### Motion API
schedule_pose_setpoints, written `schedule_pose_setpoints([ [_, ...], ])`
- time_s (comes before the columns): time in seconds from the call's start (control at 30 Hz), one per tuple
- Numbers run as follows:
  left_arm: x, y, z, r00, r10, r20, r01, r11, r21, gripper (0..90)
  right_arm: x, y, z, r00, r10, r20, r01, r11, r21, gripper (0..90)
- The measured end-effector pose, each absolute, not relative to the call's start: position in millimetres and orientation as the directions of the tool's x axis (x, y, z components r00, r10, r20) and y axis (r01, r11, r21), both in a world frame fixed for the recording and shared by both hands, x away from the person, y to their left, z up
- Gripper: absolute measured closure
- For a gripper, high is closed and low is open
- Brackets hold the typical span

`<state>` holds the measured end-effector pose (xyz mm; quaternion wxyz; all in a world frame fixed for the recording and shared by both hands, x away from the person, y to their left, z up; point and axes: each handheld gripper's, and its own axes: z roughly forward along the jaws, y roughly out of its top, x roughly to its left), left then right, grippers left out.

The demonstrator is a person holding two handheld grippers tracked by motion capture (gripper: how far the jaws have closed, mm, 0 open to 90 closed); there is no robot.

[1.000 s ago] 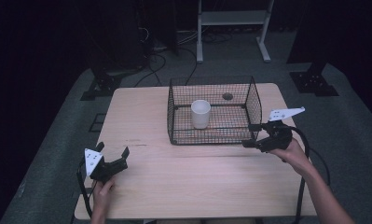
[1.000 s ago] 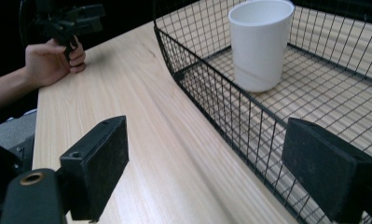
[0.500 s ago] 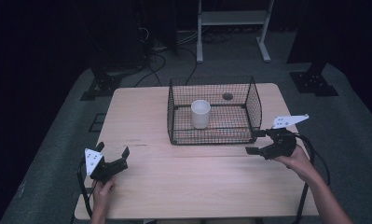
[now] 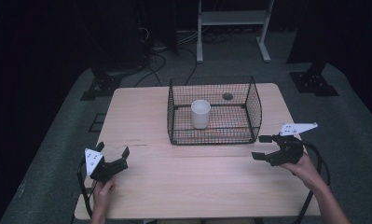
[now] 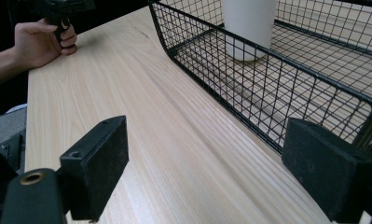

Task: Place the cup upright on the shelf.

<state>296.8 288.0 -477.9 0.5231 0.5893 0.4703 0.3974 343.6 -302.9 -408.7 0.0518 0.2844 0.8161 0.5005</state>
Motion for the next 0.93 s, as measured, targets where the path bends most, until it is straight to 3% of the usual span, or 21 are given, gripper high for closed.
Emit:
schedule_pose_setpoints([
  [0.93, 297, 288, -478, 0.236, 0.971, -0.024, 0.143, -0.01, 0.99, 0.0, 300, -329, -443, -0.776, 0.601, 0.191, 0.408, 0.248, 0.879, 13.7],
])
